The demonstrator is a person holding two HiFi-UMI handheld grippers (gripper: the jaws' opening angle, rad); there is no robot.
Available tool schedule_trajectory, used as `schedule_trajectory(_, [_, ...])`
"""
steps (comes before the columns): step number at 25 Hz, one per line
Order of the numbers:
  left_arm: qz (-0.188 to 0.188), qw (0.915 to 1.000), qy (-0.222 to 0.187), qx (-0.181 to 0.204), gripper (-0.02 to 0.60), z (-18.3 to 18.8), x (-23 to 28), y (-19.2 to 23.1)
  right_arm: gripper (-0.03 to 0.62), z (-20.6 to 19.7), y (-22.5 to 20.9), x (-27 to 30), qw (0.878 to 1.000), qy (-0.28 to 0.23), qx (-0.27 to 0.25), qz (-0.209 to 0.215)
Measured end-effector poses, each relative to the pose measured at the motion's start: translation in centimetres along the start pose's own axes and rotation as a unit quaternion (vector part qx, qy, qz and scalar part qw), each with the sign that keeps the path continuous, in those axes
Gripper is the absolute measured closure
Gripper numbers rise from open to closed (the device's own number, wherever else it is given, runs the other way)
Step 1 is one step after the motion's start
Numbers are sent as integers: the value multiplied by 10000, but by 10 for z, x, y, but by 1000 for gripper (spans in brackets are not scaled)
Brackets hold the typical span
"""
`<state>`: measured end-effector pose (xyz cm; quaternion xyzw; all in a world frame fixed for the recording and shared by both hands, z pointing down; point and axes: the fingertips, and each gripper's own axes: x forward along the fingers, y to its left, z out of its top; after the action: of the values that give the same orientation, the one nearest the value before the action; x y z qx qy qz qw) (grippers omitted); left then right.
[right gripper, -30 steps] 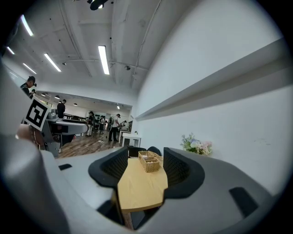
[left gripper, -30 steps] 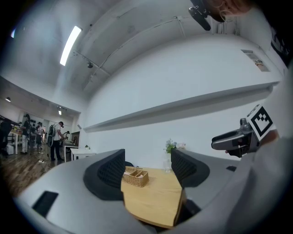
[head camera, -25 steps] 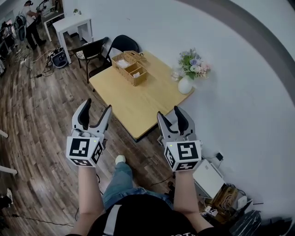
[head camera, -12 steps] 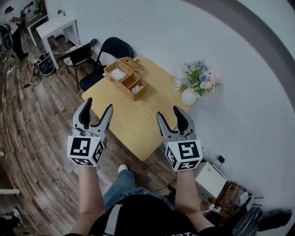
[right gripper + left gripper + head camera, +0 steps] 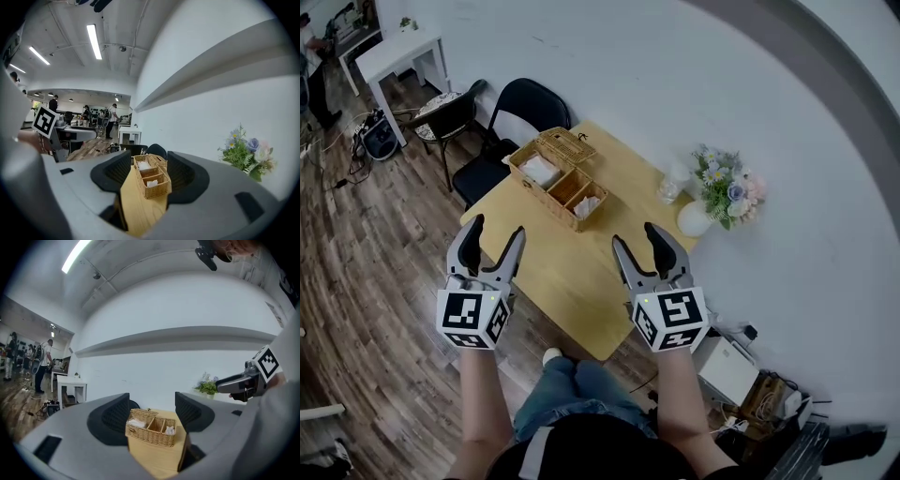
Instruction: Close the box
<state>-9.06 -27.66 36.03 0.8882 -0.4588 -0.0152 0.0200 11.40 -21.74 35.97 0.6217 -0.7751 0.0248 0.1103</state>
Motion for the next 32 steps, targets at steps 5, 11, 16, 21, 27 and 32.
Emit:
schedule_trajectory(5, [100, 9997, 196, -68, 275, -18, 24, 13, 342, -12, -10, 39, 9990, 164, 170, 370])
schedule_trajectory(11, [317, 9991, 253, 111, 275, -15, 56, 25, 342, -31, -30, 97, 9963, 499, 86, 699])
schedule_trajectory(16, [397, 9987, 252, 217, 275, -9, 89, 30, 347, -39, -52, 152, 9911, 628, 500, 1059])
schedule_trajectory(21, [450, 9979, 392, 244, 275, -21, 122, 33, 358, -49, -78, 207, 9856, 672, 870, 1281])
schedule_trajectory(27, [517, 9962, 616, 347, 275, -38, 152, 38, 361, -74, -94, 270, 9769, 901, 1189, 1528])
schedule_trajectory(32, [428, 9954, 757, 407, 275, -51, 176, 40, 361, -110, -114, 314, 9662, 1406, 1599, 1450])
